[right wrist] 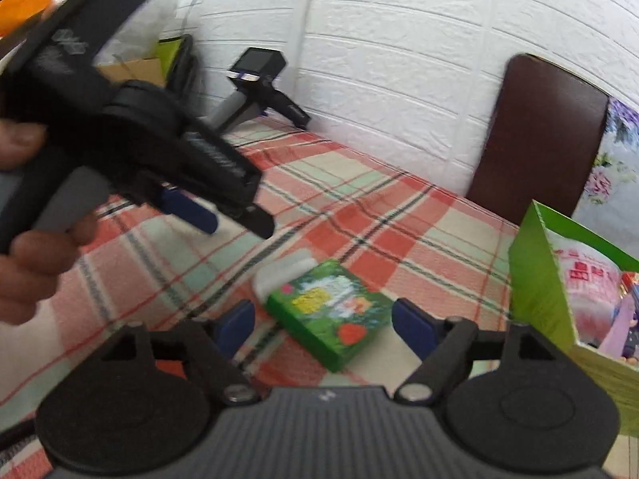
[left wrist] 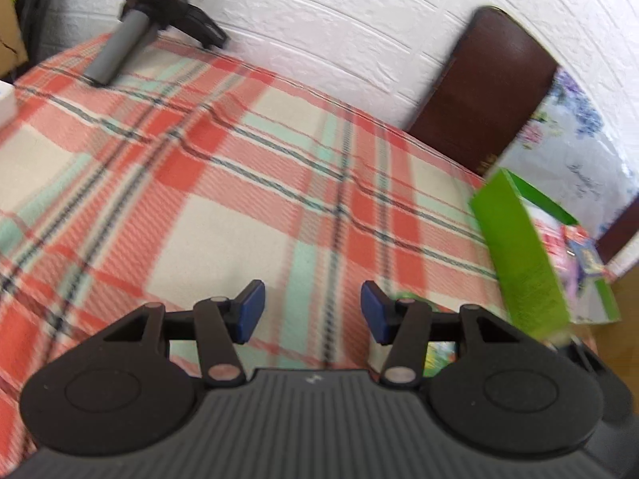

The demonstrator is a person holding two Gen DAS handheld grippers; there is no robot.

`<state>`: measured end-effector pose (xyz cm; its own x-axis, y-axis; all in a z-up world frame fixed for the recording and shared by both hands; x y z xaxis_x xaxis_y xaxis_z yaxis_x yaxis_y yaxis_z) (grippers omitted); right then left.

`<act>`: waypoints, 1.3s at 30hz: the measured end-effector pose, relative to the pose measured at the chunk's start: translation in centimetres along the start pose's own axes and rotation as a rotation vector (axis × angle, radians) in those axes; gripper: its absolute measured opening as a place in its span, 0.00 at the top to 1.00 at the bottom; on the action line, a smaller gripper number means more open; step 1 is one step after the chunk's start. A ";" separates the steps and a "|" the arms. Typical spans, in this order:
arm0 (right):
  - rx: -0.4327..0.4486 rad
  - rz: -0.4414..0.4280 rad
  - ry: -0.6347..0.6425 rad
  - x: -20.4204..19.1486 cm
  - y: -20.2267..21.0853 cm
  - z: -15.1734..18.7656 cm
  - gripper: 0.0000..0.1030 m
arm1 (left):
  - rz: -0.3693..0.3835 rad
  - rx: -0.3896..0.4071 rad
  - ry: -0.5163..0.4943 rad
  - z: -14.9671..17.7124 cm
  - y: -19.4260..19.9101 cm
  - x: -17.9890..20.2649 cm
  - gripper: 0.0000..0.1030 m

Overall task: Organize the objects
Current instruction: 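Grasp the small green packet box with the left gripper, then lower the green packet box into the green box and open the left gripper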

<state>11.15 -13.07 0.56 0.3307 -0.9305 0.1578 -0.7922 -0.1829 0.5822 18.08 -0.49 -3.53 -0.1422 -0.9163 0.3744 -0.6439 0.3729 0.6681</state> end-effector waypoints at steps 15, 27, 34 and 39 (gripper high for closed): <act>-0.019 -0.086 -0.158 1.4 -1.9 1.2 0.34 | 0.089 -0.072 -0.198 2.1 -1.5 6.3 0.64; 0.225 0.157 -0.160 9.0 5.4 -1.0 0.35 | 0.244 0.061 -0.346 -1.1 0.8 17.7 0.64; 0.235 0.301 -0.261 16.7 7.1 1.3 0.34 | 0.315 0.028 -0.459 -0.4 -2.8 26.0 0.64; 0.160 0.368 -0.311 20.5 5.7 3.0 0.22 | 0.229 -0.017 -0.536 0.6 -6.2 28.9 0.61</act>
Point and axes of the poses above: each gripper's, at about its wrist camera, not at the fingertips, and y roughly against the way its jaws point, x to its right, z to its underside, the point moved 7 cm from there along -y, roughly the way its jaws point
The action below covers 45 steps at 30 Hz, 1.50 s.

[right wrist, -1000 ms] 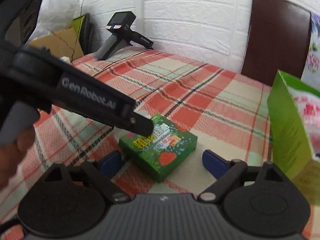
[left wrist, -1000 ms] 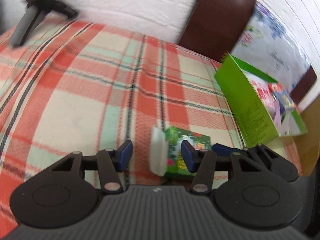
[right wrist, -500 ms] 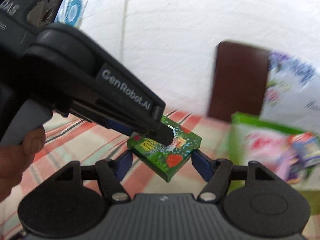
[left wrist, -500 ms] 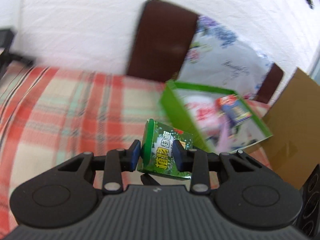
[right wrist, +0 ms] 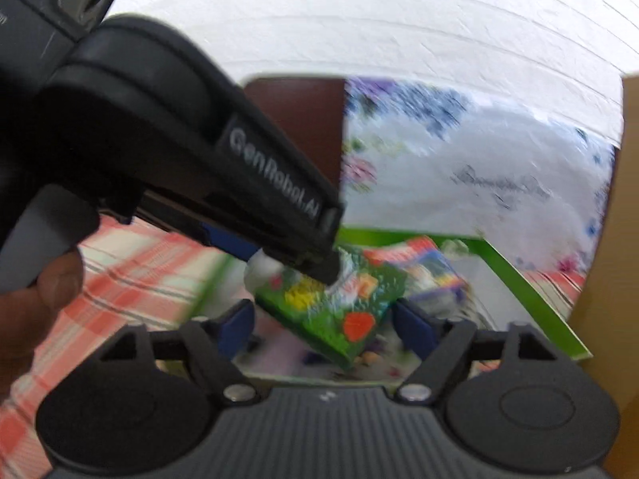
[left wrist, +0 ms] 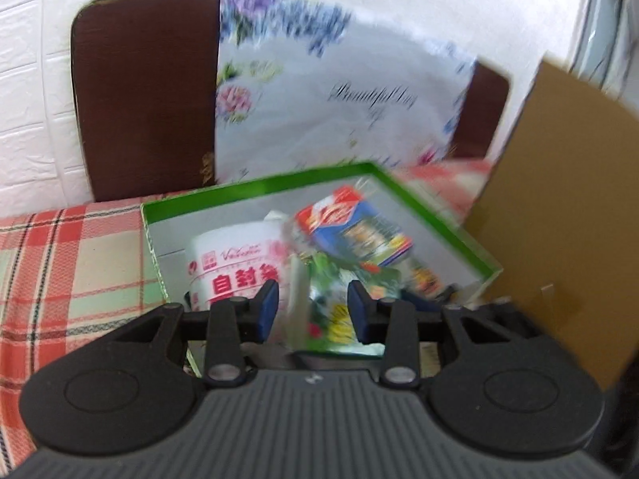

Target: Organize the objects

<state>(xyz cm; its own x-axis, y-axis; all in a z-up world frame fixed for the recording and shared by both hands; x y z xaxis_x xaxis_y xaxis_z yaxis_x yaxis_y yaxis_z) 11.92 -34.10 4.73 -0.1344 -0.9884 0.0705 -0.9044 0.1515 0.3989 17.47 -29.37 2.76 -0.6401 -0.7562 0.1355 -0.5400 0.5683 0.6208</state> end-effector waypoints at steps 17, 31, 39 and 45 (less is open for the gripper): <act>0.048 -0.029 -0.094 0.2 6.3 1.5 0.18 | -0.183 0.011 0.005 3.0 5.5 -1.2 0.51; 0.039 -0.012 -0.167 0.2 12.2 1.4 0.00 | -0.281 0.073 -0.015 6.0 11.5 -1.6 0.32; -0.047 0.006 -0.211 -0.7 13.7 1.5 0.00 | -0.361 0.116 -0.024 7.5 14.4 -2.1 0.04; -0.124 0.000 -0.229 -1.8 14.3 2.0 0.00 | -0.373 0.114 0.003 8.5 15.8 -3.0 0.00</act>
Point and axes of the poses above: each gripper's, at about its wrist camera, not at the fingertips, and y roughly against the way its jaws point, x to its right, z to its underside, the point moved 7 cm from there along -y, roughly the way its jaws point
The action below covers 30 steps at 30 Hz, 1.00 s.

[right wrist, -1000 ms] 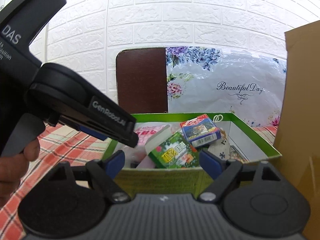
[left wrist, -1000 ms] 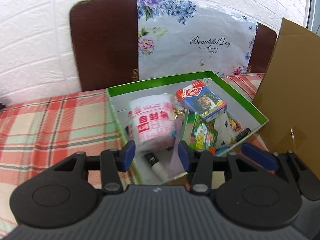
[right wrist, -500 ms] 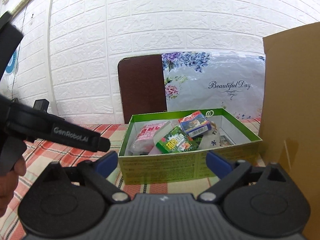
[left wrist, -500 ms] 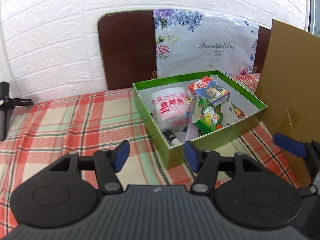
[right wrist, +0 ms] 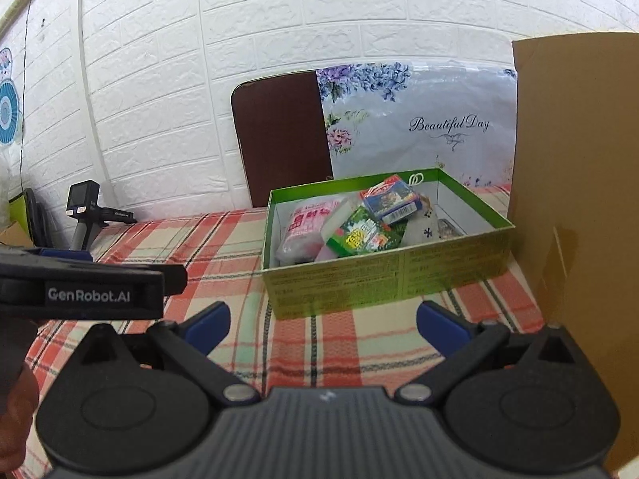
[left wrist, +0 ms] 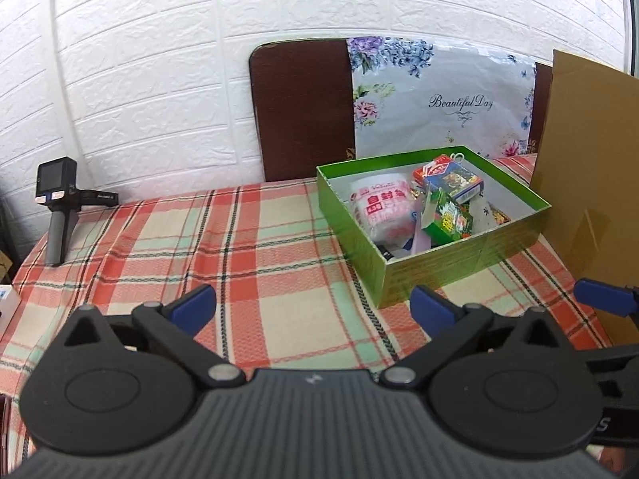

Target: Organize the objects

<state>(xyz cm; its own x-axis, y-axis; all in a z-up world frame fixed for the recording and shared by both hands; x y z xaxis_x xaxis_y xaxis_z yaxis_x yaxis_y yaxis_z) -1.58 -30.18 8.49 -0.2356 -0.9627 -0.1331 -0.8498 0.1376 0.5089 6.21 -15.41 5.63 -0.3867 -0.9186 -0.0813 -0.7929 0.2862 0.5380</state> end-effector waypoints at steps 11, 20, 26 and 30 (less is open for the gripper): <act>0.020 0.028 0.034 -0.8 1.7 0.2 0.00 | -0.044 -0.006 0.000 0.6 1.4 -0.7 0.00; 0.015 0.023 0.030 -1.1 2.1 0.6 0.00 | -0.098 0.005 -0.031 0.7 2.1 -0.9 0.00; 0.010 0.020 0.026 -1.0 2.2 0.6 0.00 | -0.123 0.005 -0.039 0.8 2.1 -1.1 0.00; 0.006 0.020 0.015 -0.9 2.0 0.7 0.00 | -0.154 0.009 -0.044 0.8 2.2 -1.3 0.00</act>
Point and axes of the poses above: each gripper's, at about its wrist camera, not at the fingertips, and y roughly against the way its jaws point, x to its right, z to its underside, the point moved 7 cm from there along -y, roughly the way its jaws point
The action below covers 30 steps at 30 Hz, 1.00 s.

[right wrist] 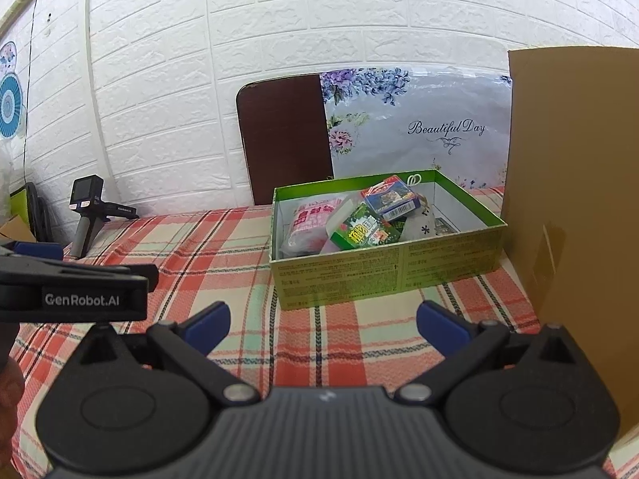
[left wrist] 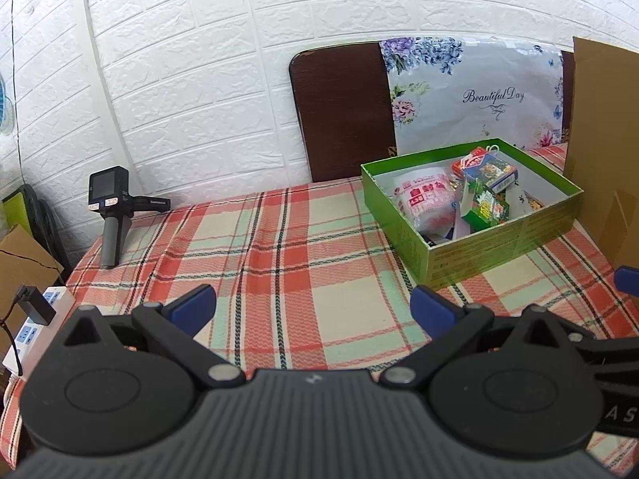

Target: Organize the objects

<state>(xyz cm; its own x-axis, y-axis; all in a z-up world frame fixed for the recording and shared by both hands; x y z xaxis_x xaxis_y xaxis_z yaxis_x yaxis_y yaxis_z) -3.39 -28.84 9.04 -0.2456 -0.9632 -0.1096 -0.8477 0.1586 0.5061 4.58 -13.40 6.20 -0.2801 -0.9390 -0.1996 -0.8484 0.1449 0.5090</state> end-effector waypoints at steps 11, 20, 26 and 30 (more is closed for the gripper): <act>-0.023 0.003 -0.022 0.5 -0.9 0.4 0.00 | -0.016 -0.042 -0.033 0.8 -0.8 0.2 0.00; -0.052 -0.001 -0.038 1.0 -2.1 1.3 0.00 | -0.017 -0.088 -0.058 1.6 -1.8 0.9 0.00; -0.068 0.001 -0.054 1.3 -2.7 1.8 0.00 | -0.018 -0.119 -0.066 2.0 -2.5 1.2 0.00; -0.078 0.000 -0.067 1.5 -3.1 2.0 0.00 | -0.021 -0.133 -0.066 2.1 -2.9 1.2 0.00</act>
<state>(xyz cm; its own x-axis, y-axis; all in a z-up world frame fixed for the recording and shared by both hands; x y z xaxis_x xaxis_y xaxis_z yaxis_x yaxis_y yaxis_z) -2.08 -30.32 5.57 -0.2786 -0.9461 -0.1654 -0.8094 0.1385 0.5707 5.78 -14.35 2.73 -0.2956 -0.9182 -0.2636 -0.7888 0.0789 0.6095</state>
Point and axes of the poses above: each gripper's, at about its wrist camera, not at the fingertips, and y roughly against the way its jaws point, x to its right, z to its underside, the point moved 7 cm from there along -y, roughly the way its jaws point
